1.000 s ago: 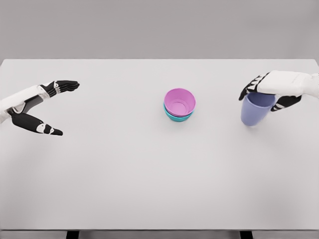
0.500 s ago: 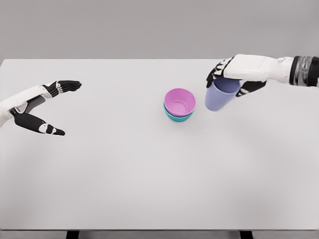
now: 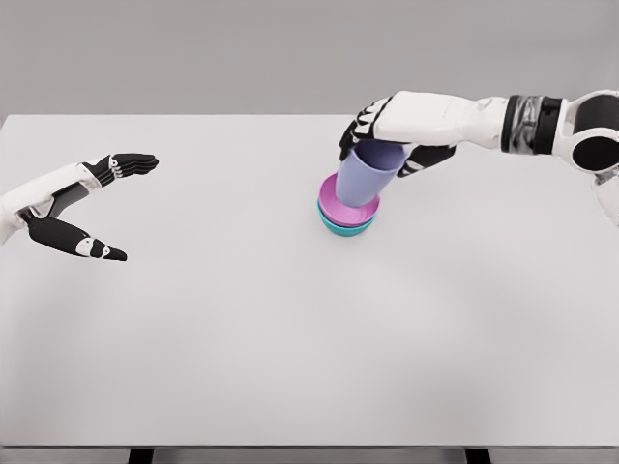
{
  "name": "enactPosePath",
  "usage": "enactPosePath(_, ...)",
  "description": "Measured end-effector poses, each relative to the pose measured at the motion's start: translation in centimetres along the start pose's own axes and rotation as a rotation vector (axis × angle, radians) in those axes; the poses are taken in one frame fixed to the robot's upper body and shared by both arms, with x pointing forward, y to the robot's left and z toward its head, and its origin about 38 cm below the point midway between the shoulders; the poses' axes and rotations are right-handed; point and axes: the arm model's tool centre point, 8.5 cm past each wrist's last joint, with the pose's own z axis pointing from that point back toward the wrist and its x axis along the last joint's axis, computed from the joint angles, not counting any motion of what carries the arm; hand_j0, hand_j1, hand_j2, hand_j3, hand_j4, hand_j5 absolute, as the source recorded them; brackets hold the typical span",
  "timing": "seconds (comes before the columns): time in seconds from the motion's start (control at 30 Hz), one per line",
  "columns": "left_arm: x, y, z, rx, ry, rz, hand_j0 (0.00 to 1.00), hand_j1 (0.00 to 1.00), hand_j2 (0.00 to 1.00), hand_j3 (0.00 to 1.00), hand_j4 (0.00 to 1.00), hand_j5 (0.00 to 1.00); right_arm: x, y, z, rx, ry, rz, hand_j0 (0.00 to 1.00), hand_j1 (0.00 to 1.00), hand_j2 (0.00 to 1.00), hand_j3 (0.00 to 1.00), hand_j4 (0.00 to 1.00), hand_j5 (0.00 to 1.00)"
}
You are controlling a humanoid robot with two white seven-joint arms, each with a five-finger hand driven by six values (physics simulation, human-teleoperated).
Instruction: Stacking bowl and cup with both arms
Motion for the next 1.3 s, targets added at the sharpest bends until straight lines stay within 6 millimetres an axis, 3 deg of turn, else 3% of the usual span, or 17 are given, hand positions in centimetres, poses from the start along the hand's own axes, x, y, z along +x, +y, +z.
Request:
enactPosePath(0.3, 0.0, 0.0, 0.0, -0.001, 0.0, -0.002, 1.0, 1.0, 1.0, 1.0, 1.0, 1.0, -1.1, 1.9, -1.8, 0.038, 0.025, -0.037, 0.73, 0.73, 0.73, 0.73, 0.73, 0.73)
enactPosePath(0.53, 0.0, 0.0, 0.0, -0.002, 0.001, -0.004, 1.0, 1.0, 1.0, 1.0, 1.0, 1.0, -1.4, 2.4, -2.1, 0.052, 0.035, -0.043, 0.74, 0.74, 0.74, 0.74, 0.74, 0.74)
enactPosePath(0.6, 0.0, 0.0, 0.0, -0.003, 0.002, -0.005, 1.0, 1.0, 1.0, 1.0, 1.0, 1.0, -1.4, 2.3, -2.2, 0.053, 0.034, -0.042, 0.8, 0.8, 0.8, 0.8, 0.8, 0.8)
enactPosePath(0.63, 0.0, 0.0, 0.0, -0.003, 0.002, -0.006, 1.0, 1.0, 1.0, 1.0, 1.0, 1.0, -1.4, 2.4, -2.2, 0.054, 0.034, -0.041, 0.93, 0.93, 0.93, 0.93, 0.93, 0.93)
enactPosePath(0.67, 0.0, 0.0, 0.0, -0.003, 0.002, -0.006, 1.0, 1.0, 1.0, 1.0, 1.0, 1.0, -1.3, 2.4, -2.3, 0.057, 0.033, -0.039, 0.97, 0.97, 0.97, 0.97, 0.97, 0.97)
enactPosePath(0.93, 0.1, 0.0, 0.0, -0.004, 0.004, -0.008, 1.0, 1.0, 1.0, 1.0, 1.0, 1.0, -1.0, 1.4, -1.8, 0.036, 0.034, -0.011, 1.0, 1.0, 1.0, 1.0, 1.0, 1.0)
enactPosePath(1.0, 0.0, 0.1, 0.1, -0.003, 0.005, -0.009, 1.0, 1.0, 1.0, 1.0, 1.0, 1.0, -1.3, 0.3, -0.6, -0.011, 0.051, -0.008, 1.0, 1.0, 1.0, 1.0, 1.0, 1.0)
enactPosePath(1.23, 0.1, 0.4, 0.3, 0.004, 0.01, -0.016, 1.0, 1.0, 1.0, 1.0, 1.0, 1.0, -4.9, 6.6, 9.7, -0.015, 0.27, -0.143, 1.0, 1.0, 1.0, 1.0, 1.0, 1.0)
enactPosePath(1.3, 0.0, 0.4, 0.4, 0.006, 0.012, -0.017, 1.0, 1.0, 1.0, 1.0, 1.0, 1.0, -5.6, 6.1, 12.3, -0.026, 0.324, -0.136, 1.0, 1.0, 1.0, 1.0, 1.0, 1.0)
